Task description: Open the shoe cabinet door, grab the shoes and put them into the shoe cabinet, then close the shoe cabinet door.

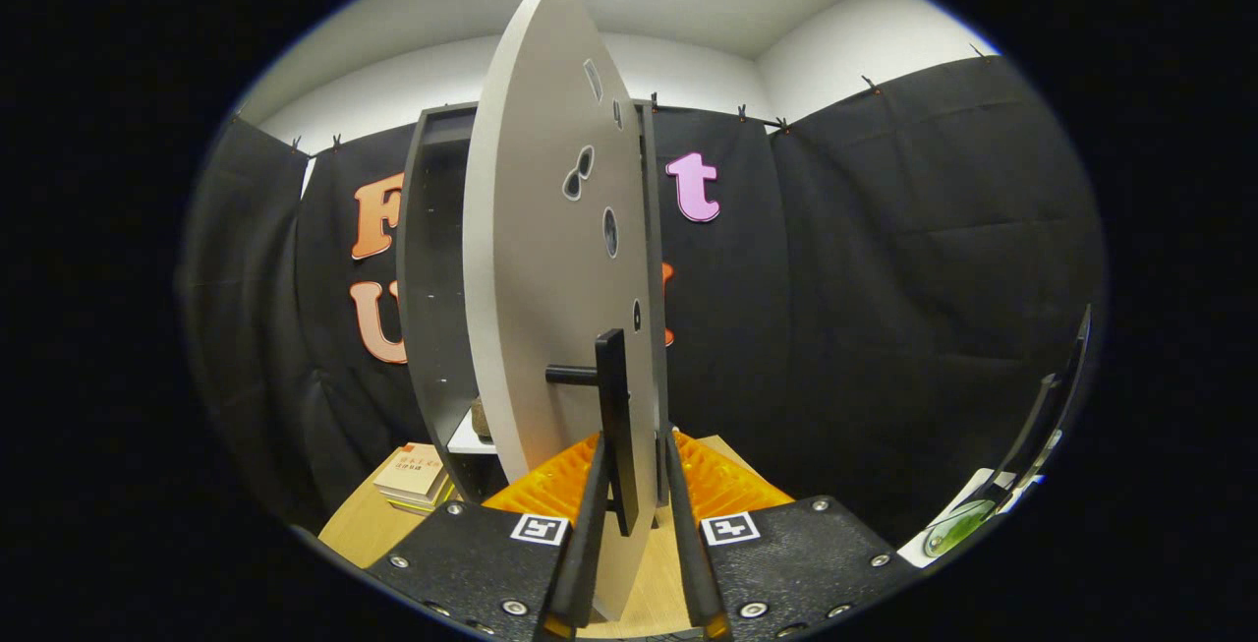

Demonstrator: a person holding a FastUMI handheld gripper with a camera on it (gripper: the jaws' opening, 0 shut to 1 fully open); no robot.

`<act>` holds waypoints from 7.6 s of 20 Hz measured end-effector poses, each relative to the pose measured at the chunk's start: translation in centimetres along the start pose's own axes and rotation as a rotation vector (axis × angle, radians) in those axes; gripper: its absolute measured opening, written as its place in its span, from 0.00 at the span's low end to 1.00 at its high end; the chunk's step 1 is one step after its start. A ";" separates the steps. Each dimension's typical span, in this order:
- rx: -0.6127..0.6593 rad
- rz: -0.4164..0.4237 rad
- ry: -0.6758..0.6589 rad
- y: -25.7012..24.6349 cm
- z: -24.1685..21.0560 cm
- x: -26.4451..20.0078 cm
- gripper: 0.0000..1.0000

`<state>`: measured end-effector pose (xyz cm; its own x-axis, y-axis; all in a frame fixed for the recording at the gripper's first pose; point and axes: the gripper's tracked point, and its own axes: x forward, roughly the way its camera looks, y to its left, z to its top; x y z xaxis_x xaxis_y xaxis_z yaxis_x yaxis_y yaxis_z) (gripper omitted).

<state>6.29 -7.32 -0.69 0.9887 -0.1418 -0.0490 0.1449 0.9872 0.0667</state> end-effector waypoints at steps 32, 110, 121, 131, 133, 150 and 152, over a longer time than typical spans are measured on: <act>0.042 -0.153 -0.006 -6.7 0.4 -2.9 0.40; 0.054 0.192 0.675 10.9 -31.4 8.8 0.07; -0.004 0.231 0.436 13.6 -16.4 15.5 0.07; -0.090 0.269 0.372 15.7 -9.5 24.3 0.07; -0.093 0.276 0.368 16.3 -8.7 26.7 0.07; -0.179 0.303 0.530 17.8 -12.3 39.7 0.07; -0.147 0.312 0.528 18.4 -12.6 39.7 0.07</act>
<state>47.74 6.10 -13.99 0.8257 0.1730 -0.5370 -0.1915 0.9813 0.0216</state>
